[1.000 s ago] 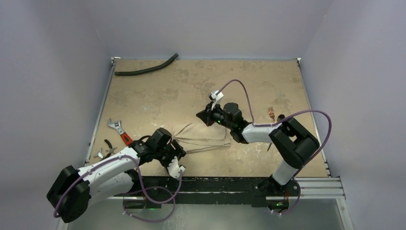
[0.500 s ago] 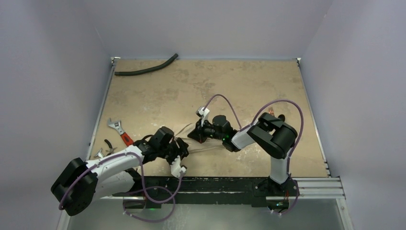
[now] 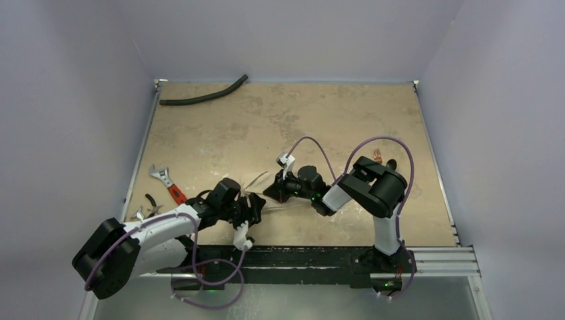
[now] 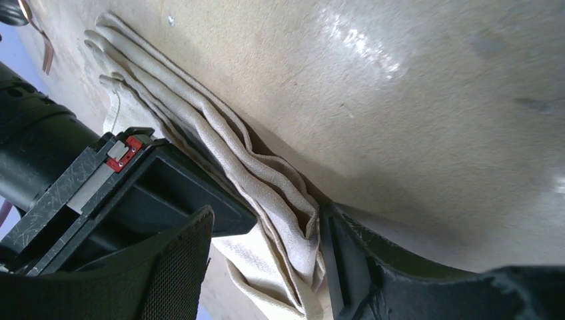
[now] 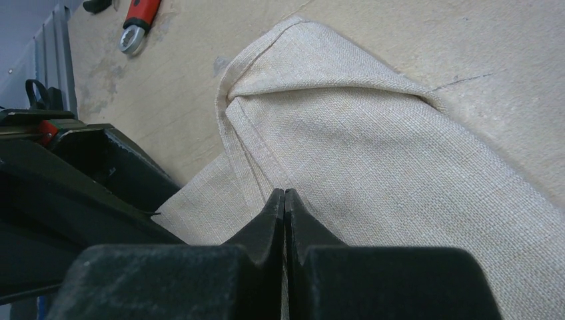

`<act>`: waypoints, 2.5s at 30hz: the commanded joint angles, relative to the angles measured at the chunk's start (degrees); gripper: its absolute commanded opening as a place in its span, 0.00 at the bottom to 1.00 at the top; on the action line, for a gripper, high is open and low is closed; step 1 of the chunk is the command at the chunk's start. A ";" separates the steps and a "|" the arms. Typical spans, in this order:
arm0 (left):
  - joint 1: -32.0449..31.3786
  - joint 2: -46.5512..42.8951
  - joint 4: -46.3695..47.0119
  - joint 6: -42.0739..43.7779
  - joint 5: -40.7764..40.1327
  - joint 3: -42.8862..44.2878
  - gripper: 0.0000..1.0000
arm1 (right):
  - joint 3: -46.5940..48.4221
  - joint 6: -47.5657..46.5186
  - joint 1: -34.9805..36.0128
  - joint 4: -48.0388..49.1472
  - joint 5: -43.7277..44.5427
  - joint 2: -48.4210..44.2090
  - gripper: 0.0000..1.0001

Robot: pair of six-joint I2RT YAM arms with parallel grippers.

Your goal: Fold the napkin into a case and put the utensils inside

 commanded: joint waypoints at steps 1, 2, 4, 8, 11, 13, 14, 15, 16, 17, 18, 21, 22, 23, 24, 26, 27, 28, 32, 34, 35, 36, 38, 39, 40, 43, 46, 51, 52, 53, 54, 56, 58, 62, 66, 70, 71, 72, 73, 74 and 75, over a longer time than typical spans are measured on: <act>0.54 5.31 -0.96 0.91 -2.04 -4.23 0.59 | -2.16 1.21 0.21 0.35 2.96 1.47 0.00; 0.58 5.81 0.17 0.34 -2.17 -4.15 0.58 | -2.49 1.26 0.20 0.44 3.25 1.48 0.00; 0.60 5.79 2.72 -2.40 -2.58 -3.64 0.55 | -2.87 1.26 0.18 0.39 3.86 1.39 0.00; 0.57 1.85 4.32 -8.66 -2.73 -3.22 0.44 | -3.62 0.92 0.16 0.03 5.03 0.69 0.00; 0.53 -2.13 4.41 -11.19 -2.74 -4.61 0.38 | -3.62 0.58 0.17 -0.20 5.63 0.38 0.00; 0.52 -4.35 3.43 -11.65 -2.44 -5.22 0.36 | -3.52 0.38 0.18 -0.39 5.85 0.34 0.00; 0.59 -5.46 3.48 -11.99 -2.18 -5.54 0.36 | -3.47 0.34 0.15 -0.50 5.99 0.30 0.00; 0.61 -6.16 3.94 -12.34 -2.01 -5.90 0.35 | -3.40 0.31 0.12 -0.53 6.01 0.27 0.00; 0.58 -6.62 5.29 -12.87 -1.87 -6.32 0.35 | -3.43 0.26 0.15 -0.46 6.19 0.21 0.00; 0.60 -6.55 6.77 -13.33 -1.83 -6.67 0.34 | -3.41 0.24 0.13 -0.43 6.38 0.25 0.00; 0.61 -6.12 7.86 -13.33 -1.77 -6.72 0.34 | -3.39 0.22 0.17 -0.37 6.47 0.12 0.00; 0.58 -2.81 11.38 -12.98 -2.21 -6.54 0.34 | -3.57 0.44 0.16 -0.39 6.63 0.08 0.00; 0.55 -1.73 11.66 -12.71 -2.47 -6.29 0.34 | -3.58 0.52 0.24 -0.43 6.63 0.08 0.00; 0.53 -0.94 11.66 -12.22 -2.54 -5.88 0.34 | -3.69 0.63 0.22 -0.47 6.63 0.08 0.00; 0.52 -0.69 11.52 -11.70 -2.51 -5.71 0.34 | -3.77 0.62 0.20 -0.53 6.68 0.04 0.00; 0.53 -1.10 9.21 -9.74 -1.91 -5.67 0.35 | -3.87 0.62 0.24 -0.59 6.88 -0.04 0.00; 0.58 -1.75 6.37 -8.30 -1.47 -5.49 0.37 | -3.93 0.58 0.19 -0.62 6.86 -0.16 0.00; 0.54 -2.55 3.22 -6.46 -1.08 -5.09 0.39 | -3.91 0.56 0.21 -0.75 6.89 -0.17 0.00; 2.97 -3.52 -9.24 2.84 0.39 -3.66 0.49 | -3.77 0.30 0.20 -0.88 6.64 -0.13 0.00; 5.02 -1.75 -13.28 9.23 -0.11 -3.32 0.54 | -3.73 0.25 0.22 -0.98 6.55 -0.17 0.00; 5.84 -0.36 -13.29 11.30 -0.44 -3.29 0.56 | -3.73 0.26 0.22 -0.96 6.54 -0.33 0.00; 6.33 0.97 -12.25 12.38 -0.77 -3.34 0.58 | -3.73 0.23 0.19 -0.96 6.48 -0.34 0.00; 6.53 3.23 -6.68 12.56 -1.45 -4.52 0.60 | -3.81 0.36 0.26 -0.93 6.38 -0.31 0.00; 6.50 3.90 -2.49 12.97 -1.89 -5.93 0.61 | -3.93 0.43 0.24 -0.81 6.37 -0.43 0.00; 6.56 4.47 0.96 14.12 -2.48 -7.40 0.61 | -4.03 0.66 0.21 -0.72 6.25 -0.37 0.00; 6.78 6.10 3.23 17.38 -3.27 -8.85 0.61 | -4.30 0.90 0.25 -0.42 5.98 -0.06 0.00; 7.03 6.07 3.13 20.03 -2.73 -10.33 0.61 | -4.69 1.49 0.22 -0.06 5.47 0.07 0.00; 7.23 6.09 5.47 17.39 0.18 -10.28 0.61 | -4.55 1.95 0.14 0.54 5.53 0.42 0.00; 7.21 5.44 5.71 16.13 1.43 -10.06 0.61 | -4.53 2.08 0.19 0.49 5.76 0.62 0.00; 7.21 4.68 5.90 15.48 2.67 -9.87 0.61 | -4.53 2.21 0.15 0.51 5.91 0.73 0.00; 7.23 3.82 6.06 14.00 3.85 -9.62 0.60 | -4.55 2.37 0.24 0.55 6.07 0.90 0.00; 7.22 2.20 5.82 12.04 5.83 -9.18 0.58 | -4.68 2.69 0.25 0.79 6.31 1.08 0.00; 7.22 1.21 5.09 11.42 7.02 -9.14 0.55 | -4.62 3.00 0.24 0.79 6.54 1.25 0.00; 7.28 1.21 6.12 11.49 8.62 -9.92 0.48 | -4.38 2.75 0.33 -0.08 7.17 0.92 0.00; 7.22 3.72 9.14 12.47 9.50 -10.25 0.43 | -4.03 2.39 0.42 -1.28 7.61 0.56 0.00; 7.22 7.80 11.66 12.48 8.47 -9.32 0.36 | -4.31 2.40 0.65 -1.83 7.78 0.34 0.00; 7.23 8.59 12.67 12.49 8.56 -9.14 0.34 | -4.41 2.56 0.73 -1.80 7.78 0.40 0.00; 7.22 8.82 13.74 12.60 8.90 -8.96 0.33 | -4.43 2.52 0.84 -1.85 7.82 0.41 0.00; 7.23 8.98 14.10 12.49 9.39 -8.81 0.31 | -4.44 2.54 0.99 -1.83 7.86 0.50 0.00; 7.22 8.97 14.20 12.37 9.85 -8.61 0.28 | -4.44 2.55 1.03 -1.86 7.90 0.50 0.00; 7.24 8.95 14.24 11.96 10.18 -8.33 0.25 | -4.44 2.45 1.10 -1.85 7.87 0.37 0.00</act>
